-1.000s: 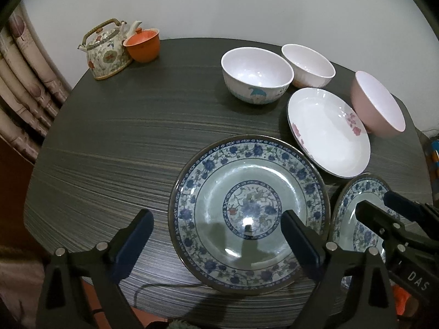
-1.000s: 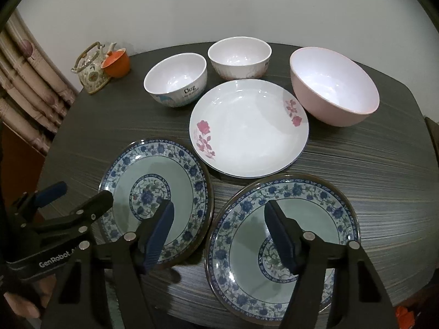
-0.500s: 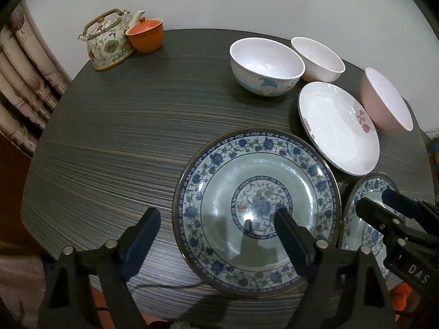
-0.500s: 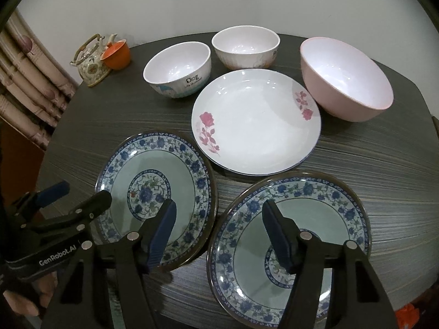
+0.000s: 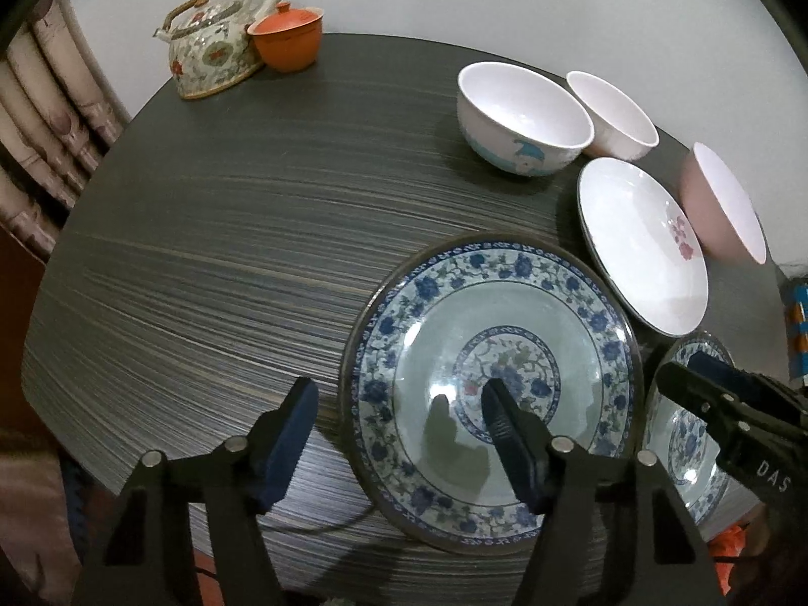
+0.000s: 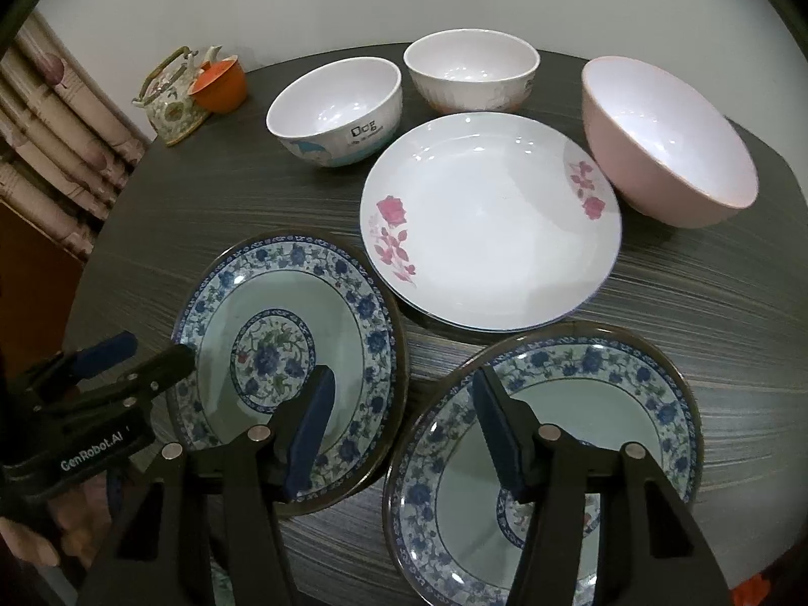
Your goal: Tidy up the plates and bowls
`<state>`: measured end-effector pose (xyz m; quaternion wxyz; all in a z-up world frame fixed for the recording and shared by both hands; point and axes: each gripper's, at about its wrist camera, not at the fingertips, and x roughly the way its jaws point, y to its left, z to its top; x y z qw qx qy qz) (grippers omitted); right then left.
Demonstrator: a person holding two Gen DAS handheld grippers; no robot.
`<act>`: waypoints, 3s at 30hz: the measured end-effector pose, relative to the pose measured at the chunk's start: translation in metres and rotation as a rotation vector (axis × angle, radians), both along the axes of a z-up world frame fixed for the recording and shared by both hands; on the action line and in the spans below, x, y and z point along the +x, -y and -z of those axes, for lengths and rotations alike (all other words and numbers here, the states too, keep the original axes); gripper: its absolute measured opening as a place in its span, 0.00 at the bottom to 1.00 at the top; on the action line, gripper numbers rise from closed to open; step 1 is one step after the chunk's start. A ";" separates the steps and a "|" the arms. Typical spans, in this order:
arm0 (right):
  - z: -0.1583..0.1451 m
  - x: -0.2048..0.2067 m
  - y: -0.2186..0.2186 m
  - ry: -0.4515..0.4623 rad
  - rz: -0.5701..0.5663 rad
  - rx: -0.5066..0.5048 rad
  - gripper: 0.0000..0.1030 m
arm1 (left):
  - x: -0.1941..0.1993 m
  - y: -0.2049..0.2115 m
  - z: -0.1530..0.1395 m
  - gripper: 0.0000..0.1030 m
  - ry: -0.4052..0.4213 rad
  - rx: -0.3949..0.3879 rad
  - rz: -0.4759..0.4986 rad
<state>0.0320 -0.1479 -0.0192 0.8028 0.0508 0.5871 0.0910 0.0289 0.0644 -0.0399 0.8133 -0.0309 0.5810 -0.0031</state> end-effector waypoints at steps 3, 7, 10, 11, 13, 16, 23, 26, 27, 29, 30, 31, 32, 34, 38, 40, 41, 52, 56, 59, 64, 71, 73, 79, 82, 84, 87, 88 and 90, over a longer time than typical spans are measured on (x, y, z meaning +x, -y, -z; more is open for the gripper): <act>0.003 0.005 0.002 -0.014 -0.001 0.026 0.49 | 0.003 -0.007 0.002 0.61 -0.017 -0.027 -0.018; 0.008 0.012 0.005 -0.033 -0.005 0.046 0.48 | 0.006 -0.018 0.004 0.61 -0.035 -0.065 -0.032; 0.015 0.018 0.007 -0.068 -0.014 0.082 0.45 | 0.010 -0.025 0.008 0.61 -0.052 -0.110 -0.041; 0.017 0.020 0.007 -0.080 -0.017 0.088 0.45 | 0.011 -0.028 0.010 0.60 -0.061 -0.121 -0.043; 0.021 0.023 0.006 -0.088 -0.025 0.098 0.44 | 0.014 -0.033 0.013 0.54 -0.074 -0.131 -0.047; 0.026 0.026 0.006 -0.104 -0.030 0.097 0.44 | 0.016 -0.039 0.020 0.52 -0.101 -0.143 -0.059; 0.033 0.035 0.001 -0.131 -0.037 0.106 0.40 | 0.019 -0.045 0.028 0.52 -0.128 -0.153 -0.067; 0.036 0.038 -0.002 -0.145 -0.045 0.111 0.40 | 0.018 -0.054 0.030 0.52 -0.141 -0.180 -0.084; 0.036 0.040 -0.003 -0.145 -0.045 0.107 0.39 | 0.018 -0.057 0.031 0.52 -0.153 -0.195 -0.096; 0.038 0.043 -0.004 -0.151 -0.046 0.106 0.39 | 0.018 -0.063 0.032 0.52 -0.167 -0.218 -0.107; 0.039 0.044 -0.005 -0.156 -0.046 0.106 0.39 | 0.019 -0.063 0.032 0.52 -0.172 -0.223 -0.114; 0.039 0.044 -0.005 -0.160 -0.044 0.107 0.39 | 0.018 -0.066 0.033 0.52 -0.178 -0.232 -0.121; 0.040 0.045 -0.006 -0.162 -0.046 0.108 0.39 | 0.018 -0.068 0.033 0.52 -0.186 -0.243 -0.124; 0.041 0.045 -0.007 -0.167 -0.050 0.102 0.39 | 0.017 -0.072 0.036 0.52 -0.205 -0.263 -0.130; 0.043 0.046 -0.008 -0.179 -0.047 0.114 0.39 | 0.014 -0.078 0.040 0.52 -0.219 -0.277 -0.130; 0.044 0.046 -0.009 -0.180 -0.050 0.113 0.39 | 0.012 -0.078 0.040 0.52 -0.217 -0.279 -0.125; 0.045 0.047 -0.009 -0.182 -0.053 0.111 0.39 | 0.012 -0.075 0.040 0.52 -0.214 -0.279 -0.116; 0.042 0.048 -0.007 -0.185 -0.051 0.105 0.37 | 0.016 -0.064 0.043 0.37 -0.218 -0.282 -0.090; 0.045 0.050 -0.007 -0.193 -0.057 0.107 0.37 | 0.017 -0.061 0.045 0.34 -0.218 -0.278 -0.084; 0.051 0.051 -0.008 -0.207 -0.060 0.112 0.31 | 0.018 -0.059 0.045 0.24 -0.213 -0.285 -0.080; 0.057 0.051 -0.012 -0.218 -0.066 0.126 0.17 | 0.021 -0.053 0.046 0.19 -0.200 -0.258 -0.076; 0.057 0.046 -0.018 -0.209 -0.065 0.108 0.15 | 0.022 -0.059 0.039 0.19 -0.164 -0.223 -0.079; 0.057 0.044 -0.021 -0.208 -0.060 0.110 0.15 | 0.023 -0.062 0.036 0.19 -0.149 -0.217 -0.083; 0.054 0.038 -0.037 -0.196 -0.057 0.127 0.15 | 0.028 -0.070 0.032 0.19 -0.127 -0.201 -0.104; 0.053 0.036 -0.046 -0.186 -0.064 0.126 0.15 | 0.029 -0.075 0.034 0.19 -0.123 -0.188 -0.116; 0.054 0.034 -0.053 -0.187 -0.064 0.133 0.15 | 0.029 -0.080 0.036 0.19 -0.120 -0.186 -0.121; 0.057 0.033 -0.060 -0.186 -0.056 0.139 0.15 | 0.031 -0.084 0.039 0.19 -0.120 -0.183 -0.135; 0.057 0.032 -0.063 -0.185 -0.052 0.140 0.15 | 0.032 -0.082 0.041 0.19 -0.116 -0.183 -0.138; 0.059 0.031 -0.068 -0.184 -0.049 0.141 0.15 | 0.034 -0.084 0.042 0.19 -0.113 -0.186 -0.145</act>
